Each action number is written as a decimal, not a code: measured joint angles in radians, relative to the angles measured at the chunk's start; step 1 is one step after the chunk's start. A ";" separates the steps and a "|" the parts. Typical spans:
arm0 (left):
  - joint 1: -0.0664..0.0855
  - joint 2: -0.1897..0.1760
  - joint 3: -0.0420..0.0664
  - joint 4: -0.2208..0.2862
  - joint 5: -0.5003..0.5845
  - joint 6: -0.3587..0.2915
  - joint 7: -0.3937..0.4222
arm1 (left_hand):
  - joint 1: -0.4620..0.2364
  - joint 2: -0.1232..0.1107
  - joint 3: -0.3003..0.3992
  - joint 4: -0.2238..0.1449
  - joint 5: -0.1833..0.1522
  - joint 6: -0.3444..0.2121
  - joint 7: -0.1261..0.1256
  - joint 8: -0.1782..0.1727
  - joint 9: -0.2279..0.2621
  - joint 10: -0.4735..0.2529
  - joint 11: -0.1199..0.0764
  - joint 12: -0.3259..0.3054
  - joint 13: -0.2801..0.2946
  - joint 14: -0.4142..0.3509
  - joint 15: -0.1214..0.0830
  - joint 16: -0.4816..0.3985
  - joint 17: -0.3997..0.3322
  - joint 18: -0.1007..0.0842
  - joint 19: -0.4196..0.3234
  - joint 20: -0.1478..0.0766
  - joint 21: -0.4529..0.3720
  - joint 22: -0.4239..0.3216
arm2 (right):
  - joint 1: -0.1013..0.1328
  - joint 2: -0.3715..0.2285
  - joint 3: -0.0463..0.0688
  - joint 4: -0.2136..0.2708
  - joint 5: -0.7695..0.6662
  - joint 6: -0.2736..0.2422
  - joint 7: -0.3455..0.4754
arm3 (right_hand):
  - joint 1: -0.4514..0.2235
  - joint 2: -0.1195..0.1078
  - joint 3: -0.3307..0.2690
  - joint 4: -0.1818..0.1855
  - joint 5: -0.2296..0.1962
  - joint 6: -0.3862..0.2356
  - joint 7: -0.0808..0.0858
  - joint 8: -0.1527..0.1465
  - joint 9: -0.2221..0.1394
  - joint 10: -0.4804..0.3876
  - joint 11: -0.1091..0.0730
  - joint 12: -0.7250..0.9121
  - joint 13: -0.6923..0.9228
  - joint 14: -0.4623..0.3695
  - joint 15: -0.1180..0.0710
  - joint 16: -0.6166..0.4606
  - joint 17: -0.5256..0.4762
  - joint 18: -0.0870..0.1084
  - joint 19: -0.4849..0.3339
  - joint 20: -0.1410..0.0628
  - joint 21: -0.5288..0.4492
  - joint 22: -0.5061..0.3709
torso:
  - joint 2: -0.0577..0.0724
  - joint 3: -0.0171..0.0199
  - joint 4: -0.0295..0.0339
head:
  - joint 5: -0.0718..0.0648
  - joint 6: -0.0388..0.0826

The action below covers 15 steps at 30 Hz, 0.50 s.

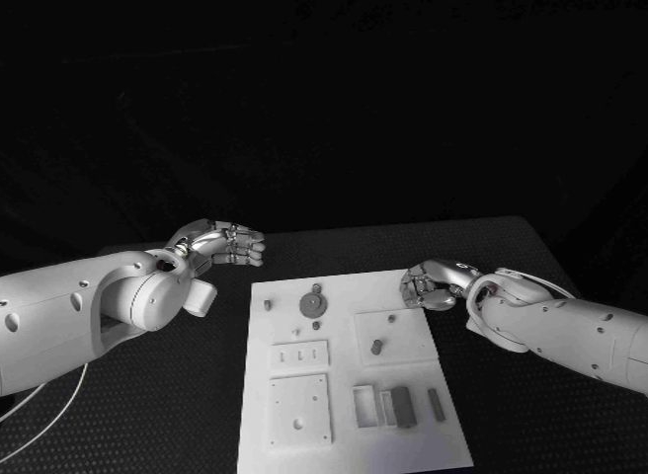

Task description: Assemble the parts on the task board

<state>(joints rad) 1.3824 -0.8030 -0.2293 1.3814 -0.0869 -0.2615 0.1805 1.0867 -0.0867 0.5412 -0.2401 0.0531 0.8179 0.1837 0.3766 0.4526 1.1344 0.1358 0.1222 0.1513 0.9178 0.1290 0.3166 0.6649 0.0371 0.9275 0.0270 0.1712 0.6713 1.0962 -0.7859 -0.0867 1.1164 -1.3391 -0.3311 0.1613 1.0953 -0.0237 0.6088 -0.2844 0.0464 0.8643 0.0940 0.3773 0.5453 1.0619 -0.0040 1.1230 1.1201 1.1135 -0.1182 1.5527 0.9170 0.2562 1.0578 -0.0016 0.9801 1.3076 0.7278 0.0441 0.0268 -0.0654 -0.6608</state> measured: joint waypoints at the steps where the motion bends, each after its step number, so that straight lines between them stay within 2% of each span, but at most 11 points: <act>1: 0.000 0.000 0.000 0.000 0.000 0.001 0.000 | 0.000 0.000 0.000 0.000 0.000 0.000 0.000 0.000 0.000 0.000 0.000 0.000 0.001 0.000 0.000 0.000 0.001 0.000 0.000 0.000 0.000 0.001 | 0.000 0.000 0.000 0.004 0.000 -0.009 -0.004 | 0.000 0.000 0.000 0.000 0.000 0.001 -0.001 0.000 0.001 0.000 0.000 0.000 0.000 0.002 -0.002 0.000 0.004 0.000 0.000 0.000 0.004 0.000 | 0.000 0.0001 0.0000 | 0.000 0.000; 4: 0.000 0.000 0.000 -0.001 -0.003 0.007 -0.001 | -0.004 0.004 0.001 0.009 0.000 0.008 -0.008 0.004 0.001 0.006 -0.006 0.000 0.006 0.000 0.000 0.000 0.006 0.000 0.000 0.000 0.000 0.004 | 0.000 -0.001 0.000 0.013 0.000 -0.029 -0.015 | 0.000 0.000 0.000 0.000 0.000 0.001 -0.001 0.000 0.006 0.003 -0.003 0.000 0.000 0.004 -0.003 0.004 0.013 0.000 0.002 -0.002 0.004 0.000 | 0.000 0.0006 0.0000 | 0.000 0.000; 6: 0.000 0.000 0.000 -0.001 -0.007 0.012 -0.003 | -0.012 0.012 0.000 0.017 0.000 0.027 -0.018 0.014 0.005 0.023 -0.012 0.003 0.011 0.015 -0.008 0.000 0.012 -0.001 0.007 -0.002 0.000 0.008 | 0.000 -0.001 0.000 0.020 -0.002 -0.039 -0.023 | 0.000 0.000 0.000 0.000 0.000 0.003 -0.003 0.000 0.007 0.005 -0.005 0.000 0.000 0.011 -0.003 0.004 0.019 0.000 0.004 -0.004 0.009 0.000 | 0.000 0.0005 0.0000 | 0.000 0.000; 10: 0.000 0.001 0.000 -0.001 -0.018 0.023 -0.007 | -0.017 0.023 -0.001 0.026 0.000 0.060 -0.031 0.024 0.008 0.056 -0.028 0.016 0.022 0.047 -0.025 0.015 0.026 0.011 0.035 -0.017 0.015 0.019 | 0.000 -0.005 0.000 0.038 -0.014 -0.058 -0.042 | 0.006 0.005 0.003 -0.003 0.000 0.005 -0.005 0.004 0.009 0.009 -0.009 0.004 0.000 0.018 -0.003 0.004 0.028 -0.001 0.006 -0.006 0.009 0.000 | -0.001 0.0000 0.0000 | 0.000 0.001; 13: 0.000 0.002 0.000 -0.001 -0.026 0.029 -0.010 | -0.021 0.030 -0.003 0.033 0.000 0.071 -0.031 0.024 0.008 0.063 -0.034 0.016 0.025 0.055 -0.022 0.015 0.030 0.015 0.038 -0.020 0.016 0.022 | 0.001 -0.011 0.001 0.051 -0.022 -0.067 -0.055 | 0.007 0.007 0.002 -0.003 0.000 0.007 -0.007 0.006 0.009 0.009 -0.009 0.004 0.000 0.022 -0.003 0.008 0.033 -0.001 0.007 -0.007 0.009 0.000 | -0.001 -0.0006 0.0001 | 0.000 0.002; 15: 0.000 0.002 0.000 -0.001 -0.032 0.032 -0.014 | -0.021 0.030 -0.003 0.033 0.000 0.077 -0.038 0.024 0.008 0.072 -0.036 0.020 0.027 0.061 -0.029 0.015 0.035 0.016 0.047 -0.022 0.016 0.024 | 0.007 -0.014 0.000 0.064 -0.027 -0.072 -0.065 | 0.008 0.008 0.002 -0.003 0.000 0.007 -0.007 0.006 0.009 0.009 -0.009 0.004 0.000 0.026 -0.004 0.008 0.035 -0.001 0.008 -0.007 0.013 0.000 | -0.001 -0.0012 0.0001 | -0.001 0.003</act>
<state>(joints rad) 1.3826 -0.8011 -0.2293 1.3807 -0.1189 -0.2297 0.1664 1.0652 -0.0572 0.5387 -0.2071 0.0531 0.8950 0.1460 0.4007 0.4603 1.2062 0.1001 0.1421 0.1784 0.9793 0.1001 0.3320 0.6994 0.0530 0.9741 0.0054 0.1868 0.6950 1.1028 -0.7999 -0.0864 1.1807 -1.3661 -0.4033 0.0964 1.1036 -0.0157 0.6113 -0.2873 0.0464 0.8708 0.0874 0.3832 0.5546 1.0707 -0.0128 1.1267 1.1202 1.1399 -0.1222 1.5602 0.9523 0.2549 1.0653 -0.0087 0.9933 1.3076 0.7267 0.0430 0.0269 -0.0660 -0.6580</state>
